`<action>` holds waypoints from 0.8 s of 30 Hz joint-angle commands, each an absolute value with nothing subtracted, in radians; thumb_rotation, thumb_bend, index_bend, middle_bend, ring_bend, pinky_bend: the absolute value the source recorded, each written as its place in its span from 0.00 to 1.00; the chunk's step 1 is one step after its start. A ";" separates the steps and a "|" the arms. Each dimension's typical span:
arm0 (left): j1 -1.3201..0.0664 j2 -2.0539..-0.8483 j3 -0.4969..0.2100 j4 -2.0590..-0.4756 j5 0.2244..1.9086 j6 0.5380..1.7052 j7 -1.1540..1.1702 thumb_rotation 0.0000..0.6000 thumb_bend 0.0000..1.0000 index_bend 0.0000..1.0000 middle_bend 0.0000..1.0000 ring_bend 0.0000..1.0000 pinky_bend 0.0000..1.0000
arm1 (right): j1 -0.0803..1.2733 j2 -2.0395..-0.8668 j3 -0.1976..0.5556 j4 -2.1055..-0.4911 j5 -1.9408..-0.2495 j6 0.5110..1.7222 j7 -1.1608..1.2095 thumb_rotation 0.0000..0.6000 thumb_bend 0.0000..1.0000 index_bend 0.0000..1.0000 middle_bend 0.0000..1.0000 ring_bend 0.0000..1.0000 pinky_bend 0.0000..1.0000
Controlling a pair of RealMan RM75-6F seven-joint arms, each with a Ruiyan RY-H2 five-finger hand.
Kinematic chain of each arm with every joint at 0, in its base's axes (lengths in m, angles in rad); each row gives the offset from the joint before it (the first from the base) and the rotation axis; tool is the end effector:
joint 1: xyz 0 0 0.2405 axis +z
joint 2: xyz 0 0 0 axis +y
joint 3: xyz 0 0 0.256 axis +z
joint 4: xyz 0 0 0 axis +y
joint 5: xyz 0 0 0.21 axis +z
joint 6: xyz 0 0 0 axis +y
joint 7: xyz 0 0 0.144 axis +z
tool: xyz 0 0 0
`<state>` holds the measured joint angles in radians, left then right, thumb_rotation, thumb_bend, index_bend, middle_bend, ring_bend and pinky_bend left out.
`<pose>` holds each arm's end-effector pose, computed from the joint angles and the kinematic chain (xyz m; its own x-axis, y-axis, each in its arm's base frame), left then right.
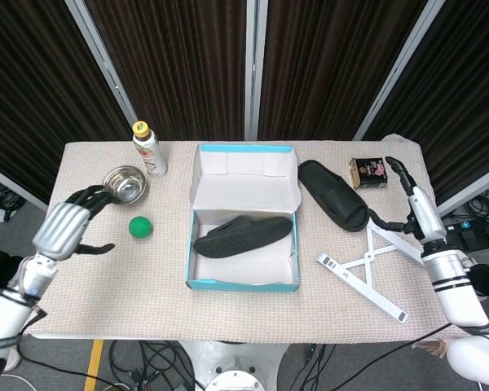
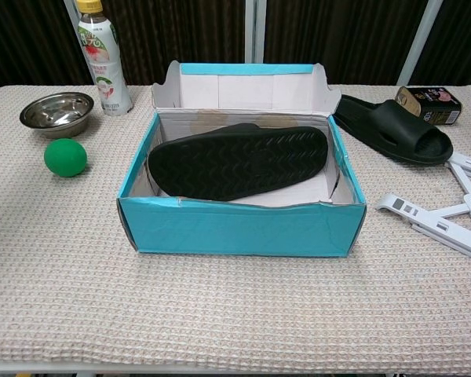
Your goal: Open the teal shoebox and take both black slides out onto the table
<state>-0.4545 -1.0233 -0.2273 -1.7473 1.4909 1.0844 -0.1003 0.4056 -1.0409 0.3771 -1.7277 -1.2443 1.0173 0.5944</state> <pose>-0.1971 0.3028 0.1494 0.3213 0.1259 0.9386 0.8945 -0.3657 -0.2572 -0.2185 -0.3268 0.1725 -0.3174 -0.1349 0.9387 -0.9402 -0.0845 -0.3300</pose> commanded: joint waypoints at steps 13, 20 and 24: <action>-0.806 -1.354 -0.277 -1.720 1.068 0.814 0.233 1.00 0.00 0.31 0.34 0.25 0.32 | 0.400 -1.009 0.366 -1.736 -1.233 1.032 0.620 1.00 0.21 0.00 0.00 0.00 0.00; -0.888 -1.437 -0.251 -1.705 0.891 0.841 0.392 1.00 0.00 0.30 0.34 0.25 0.33 | 0.402 -1.007 0.358 -1.732 -1.238 1.035 0.637 1.00 0.21 0.00 0.00 0.00 0.00; -0.928 -1.495 -0.242 -1.690 0.767 0.889 0.466 1.00 0.00 0.28 0.33 0.25 0.33 | 0.403 -1.008 0.353 -1.722 -1.239 1.036 0.647 1.00 0.21 0.00 0.00 0.00 0.00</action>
